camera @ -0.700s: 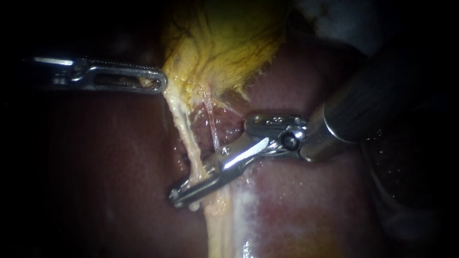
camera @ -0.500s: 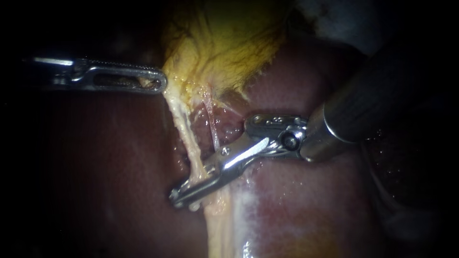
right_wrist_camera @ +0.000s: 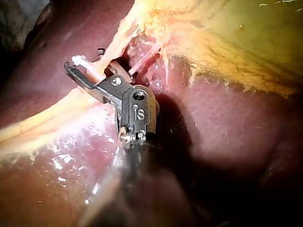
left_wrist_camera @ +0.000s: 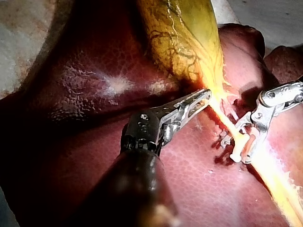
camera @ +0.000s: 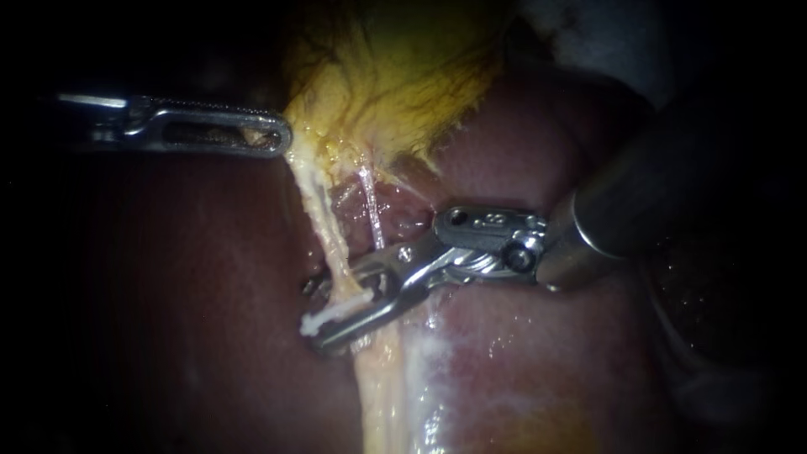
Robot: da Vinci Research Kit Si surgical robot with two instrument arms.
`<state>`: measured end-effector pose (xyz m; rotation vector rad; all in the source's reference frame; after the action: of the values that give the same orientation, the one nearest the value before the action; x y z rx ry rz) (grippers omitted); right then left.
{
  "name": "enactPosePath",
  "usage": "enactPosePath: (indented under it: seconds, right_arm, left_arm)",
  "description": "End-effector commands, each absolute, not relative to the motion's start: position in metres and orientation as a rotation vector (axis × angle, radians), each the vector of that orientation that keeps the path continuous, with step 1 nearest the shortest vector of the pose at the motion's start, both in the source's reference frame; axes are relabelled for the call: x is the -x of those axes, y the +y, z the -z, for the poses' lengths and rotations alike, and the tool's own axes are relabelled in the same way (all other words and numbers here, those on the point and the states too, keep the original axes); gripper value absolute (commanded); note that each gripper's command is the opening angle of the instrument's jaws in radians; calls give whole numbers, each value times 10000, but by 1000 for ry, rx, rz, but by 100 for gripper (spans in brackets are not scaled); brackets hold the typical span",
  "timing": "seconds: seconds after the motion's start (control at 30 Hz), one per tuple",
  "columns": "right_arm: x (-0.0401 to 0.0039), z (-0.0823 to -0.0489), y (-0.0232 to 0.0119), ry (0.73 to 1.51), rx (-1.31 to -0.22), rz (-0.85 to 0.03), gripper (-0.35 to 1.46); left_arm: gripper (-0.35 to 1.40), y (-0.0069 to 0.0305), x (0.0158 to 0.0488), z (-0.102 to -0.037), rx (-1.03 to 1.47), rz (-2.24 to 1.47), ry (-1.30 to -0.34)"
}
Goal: Going back second clip left tube
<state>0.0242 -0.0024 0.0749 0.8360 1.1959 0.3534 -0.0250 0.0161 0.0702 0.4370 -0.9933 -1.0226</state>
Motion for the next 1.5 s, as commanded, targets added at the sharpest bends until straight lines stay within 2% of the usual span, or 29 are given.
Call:
enactPosePath:
  seconds: [0.03, 0.33, 0.67, 1.07, 1.5]
  right_arm:
    - [-241, -750, -24, 1200, -800, -343, 60]
    - [-204, -740, -30, 1218, -586, -292, 60]
    - [-143, -701, -14, 1228, -449, -275, 60]
    - [-90, -659, -7, 1205, -383, -303, 60]
    - [-65, -653, -4, 1169, -356, -323, 58]
  left_arm:
    - [-35, 161, 250, -702, -438, 1021, -994]
    - [-35, 162, 248, -702, -439, 1021, -994]
    - [-35, 162, 248, -703, -439, 1020, -994]
    - [-35, 162, 247, -703, -439, 1020, -994]
    - [-35, 162, 248, -703, -439, 1020, -994]
